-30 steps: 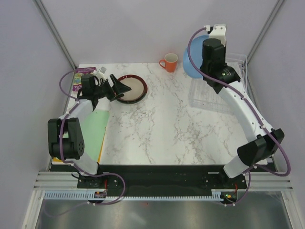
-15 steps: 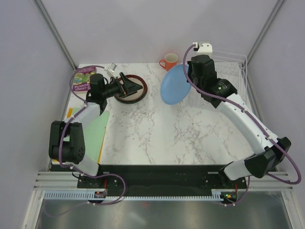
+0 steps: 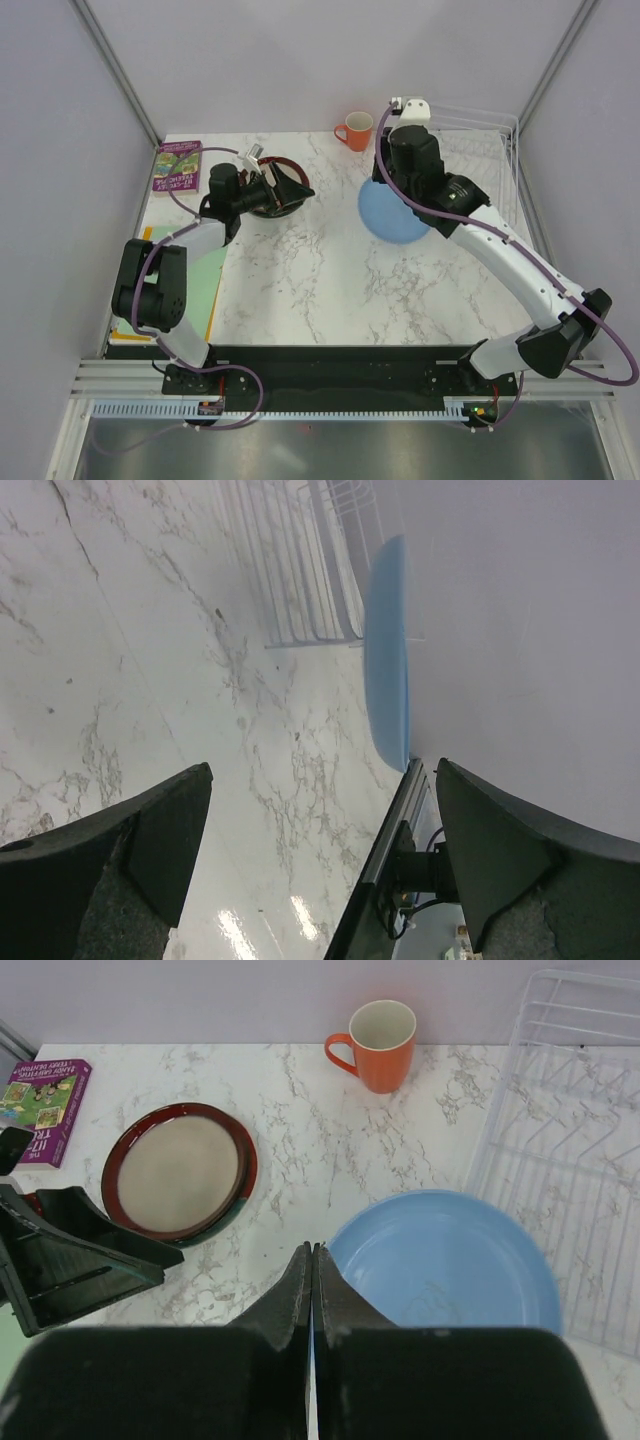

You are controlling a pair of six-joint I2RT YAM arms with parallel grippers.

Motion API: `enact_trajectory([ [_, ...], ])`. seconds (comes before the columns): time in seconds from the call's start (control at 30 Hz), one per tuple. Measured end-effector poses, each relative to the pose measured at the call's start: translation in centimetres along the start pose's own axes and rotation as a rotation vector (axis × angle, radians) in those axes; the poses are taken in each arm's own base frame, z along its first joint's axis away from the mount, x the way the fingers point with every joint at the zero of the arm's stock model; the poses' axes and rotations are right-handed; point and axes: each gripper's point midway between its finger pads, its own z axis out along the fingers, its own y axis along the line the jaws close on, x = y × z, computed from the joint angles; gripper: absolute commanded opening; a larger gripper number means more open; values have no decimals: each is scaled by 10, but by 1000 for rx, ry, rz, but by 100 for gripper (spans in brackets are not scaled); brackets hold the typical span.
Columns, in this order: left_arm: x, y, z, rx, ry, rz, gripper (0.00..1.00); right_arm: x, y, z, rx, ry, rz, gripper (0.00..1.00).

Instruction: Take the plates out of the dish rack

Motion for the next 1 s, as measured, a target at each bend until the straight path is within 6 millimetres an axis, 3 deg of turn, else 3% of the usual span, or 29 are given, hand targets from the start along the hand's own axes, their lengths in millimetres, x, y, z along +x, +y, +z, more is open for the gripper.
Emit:
enact_trajectory([
  [0.03,5,4,1,-7,7,-12,100,1,1,0,-3,-2,3,4],
  [0.2,15,10,1,-16,20,-37,100,22,-8,6,43,30,-10,54],
  [0.3,15,8,2,-8,20,-30,100,40,-24,5,102,53,-31,56],
  [0.43,21,0,6,14,39,-19,100,58,-49,-12,172,86,-60,57],
  [0.53,32,-8,12,37,69,-11,100,57,-66,-35,211,75,-39,63],
  [0.67,54,-15,24,61,130,-16,100,61,-91,-74,247,55,29,64],
  [0.73,65,-18,28,70,160,-19,100,67,-98,-84,255,55,53,64],
  [0.87,86,-25,34,83,214,0,100,106,-113,-95,291,128,90,63],
  [1.0,105,-24,38,63,254,17,100,164,-122,-93,329,256,107,64],
])
